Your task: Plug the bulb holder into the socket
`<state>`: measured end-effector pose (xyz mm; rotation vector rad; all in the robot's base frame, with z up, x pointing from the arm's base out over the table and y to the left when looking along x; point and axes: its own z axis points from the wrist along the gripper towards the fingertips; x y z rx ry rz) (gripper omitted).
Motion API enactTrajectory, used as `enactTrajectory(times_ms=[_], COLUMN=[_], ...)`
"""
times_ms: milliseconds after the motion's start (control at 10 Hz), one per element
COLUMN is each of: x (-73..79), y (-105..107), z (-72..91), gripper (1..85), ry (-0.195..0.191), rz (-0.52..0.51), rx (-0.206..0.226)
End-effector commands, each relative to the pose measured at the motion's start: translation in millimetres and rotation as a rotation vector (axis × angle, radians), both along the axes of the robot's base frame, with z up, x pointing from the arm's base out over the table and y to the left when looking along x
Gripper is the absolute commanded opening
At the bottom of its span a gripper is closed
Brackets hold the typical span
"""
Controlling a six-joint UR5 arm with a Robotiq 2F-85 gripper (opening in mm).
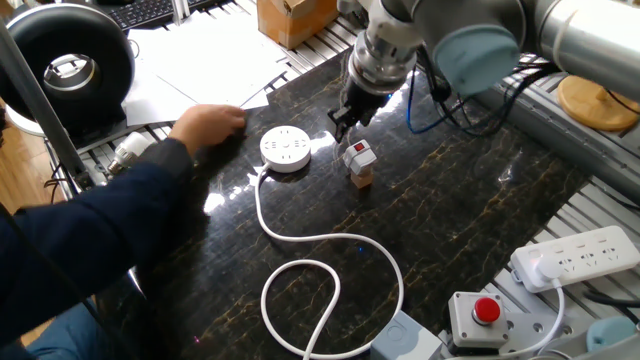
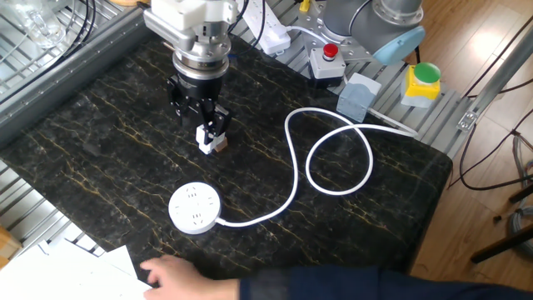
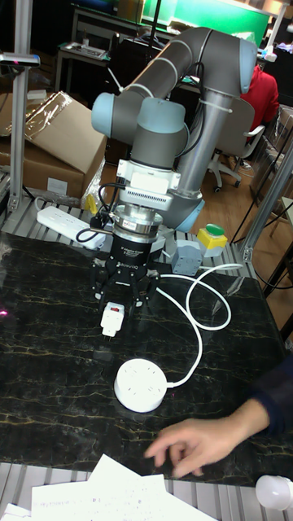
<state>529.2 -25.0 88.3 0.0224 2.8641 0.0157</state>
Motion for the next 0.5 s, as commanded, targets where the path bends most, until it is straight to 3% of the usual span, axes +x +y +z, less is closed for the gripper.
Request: enactTrajectory(times_ms=[0, 400], x=[-2.6, -3.1], y=[-0.3, -2.4], z=[-8.5, -17.6], gripper=[59.0, 58.7], ry=[-0.026, -0.038], rz=[-0.01, -0.038], rx=[0.015, 0.025])
